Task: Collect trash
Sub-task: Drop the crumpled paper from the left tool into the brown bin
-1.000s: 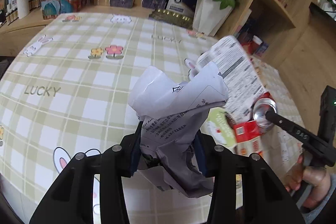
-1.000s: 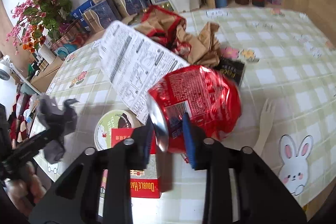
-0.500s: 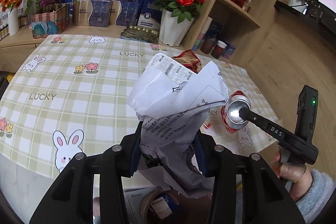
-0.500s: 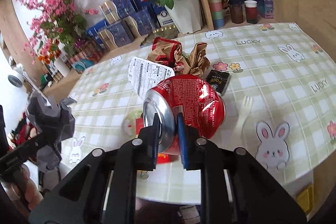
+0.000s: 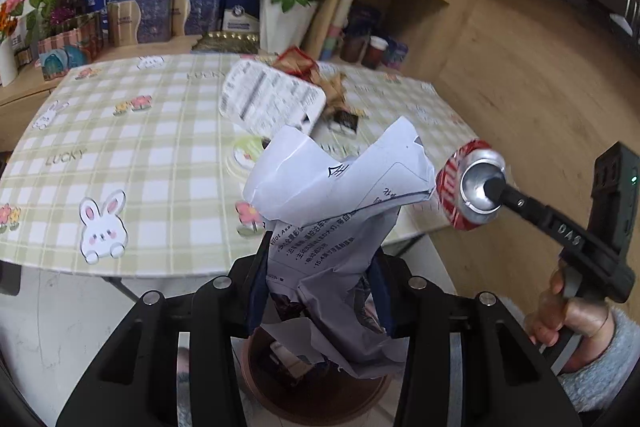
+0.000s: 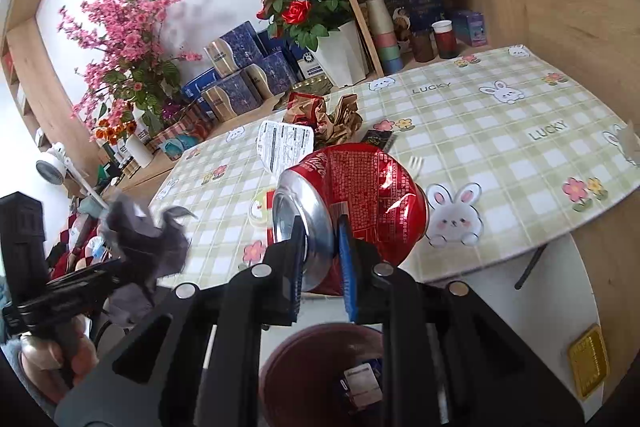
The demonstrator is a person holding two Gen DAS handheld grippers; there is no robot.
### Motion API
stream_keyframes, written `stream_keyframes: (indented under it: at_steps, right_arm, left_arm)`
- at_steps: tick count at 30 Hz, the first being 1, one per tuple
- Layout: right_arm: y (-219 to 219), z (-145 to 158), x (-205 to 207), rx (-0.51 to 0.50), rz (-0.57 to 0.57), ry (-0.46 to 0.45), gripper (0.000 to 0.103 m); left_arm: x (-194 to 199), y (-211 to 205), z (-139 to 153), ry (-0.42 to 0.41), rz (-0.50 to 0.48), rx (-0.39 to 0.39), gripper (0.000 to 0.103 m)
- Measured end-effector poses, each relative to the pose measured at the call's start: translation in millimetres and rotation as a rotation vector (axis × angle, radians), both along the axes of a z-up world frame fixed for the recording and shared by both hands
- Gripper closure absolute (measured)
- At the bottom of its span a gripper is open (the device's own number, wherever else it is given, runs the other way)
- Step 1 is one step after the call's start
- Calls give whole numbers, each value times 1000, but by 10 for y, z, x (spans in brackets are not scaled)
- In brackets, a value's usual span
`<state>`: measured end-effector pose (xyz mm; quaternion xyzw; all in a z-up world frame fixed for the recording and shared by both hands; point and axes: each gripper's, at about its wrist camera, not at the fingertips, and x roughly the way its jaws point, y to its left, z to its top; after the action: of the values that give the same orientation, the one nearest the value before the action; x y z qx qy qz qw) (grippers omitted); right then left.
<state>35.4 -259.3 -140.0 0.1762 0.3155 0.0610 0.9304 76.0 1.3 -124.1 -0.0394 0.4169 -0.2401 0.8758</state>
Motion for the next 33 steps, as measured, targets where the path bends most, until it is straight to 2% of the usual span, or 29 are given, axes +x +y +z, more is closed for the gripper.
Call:
stream_keyframes:
  at_steps: [4, 8, 14, 19, 22, 24, 27, 28, 29, 31, 33]
  right_arm:
    - [-71, -144, -221, 15, 2, 18, 84]
    - [-213, -340, -316, 75, -22, 55, 84]
    - [-297, -517, -327, 100, -28, 79, 84]
    - [-346, -645, -296, 121, -31, 100, 84]
    - [-388, -718, -287, 132, -39, 116, 84]
    - [-415, -757, -276, 141, -46, 126, 84]
    - [-448, -812, -265, 156, -60, 141, 84]
    - [-453, -825, -265, 161, -63, 146, 84]
    - [-455, -832, -268, 162, -65, 148, 84]
    - [-446, -839, -276, 156, -64, 151, 84]
    - [-428, -842, -281, 148, -61, 153, 84]
  left_arm:
    - [-129, -126, -270, 62, -35, 46, 60]
    - [-222, -209, -566, 112, -54, 99, 60]
    - [-268, -369, -1128, 217, -89, 193, 59]
    - [-298, -488, -1704, 346, -109, 281, 59]
    - [-296, -552, -1872, 397, -119, 323, 59]
    - [-279, -644, -1895, 396, -146, 338, 58]
    - [-256, -794, -1844, 372, -193, 320, 56]
    - [-237, -842, -1800, 362, -207, 299, 44]
    - [-232, -877, -1745, 350, -220, 273, 27]
    - [-235, -909, -1586, 295, -221, 235, 16]
    - [-237, -872, -1410, 227, -207, 232, 15]
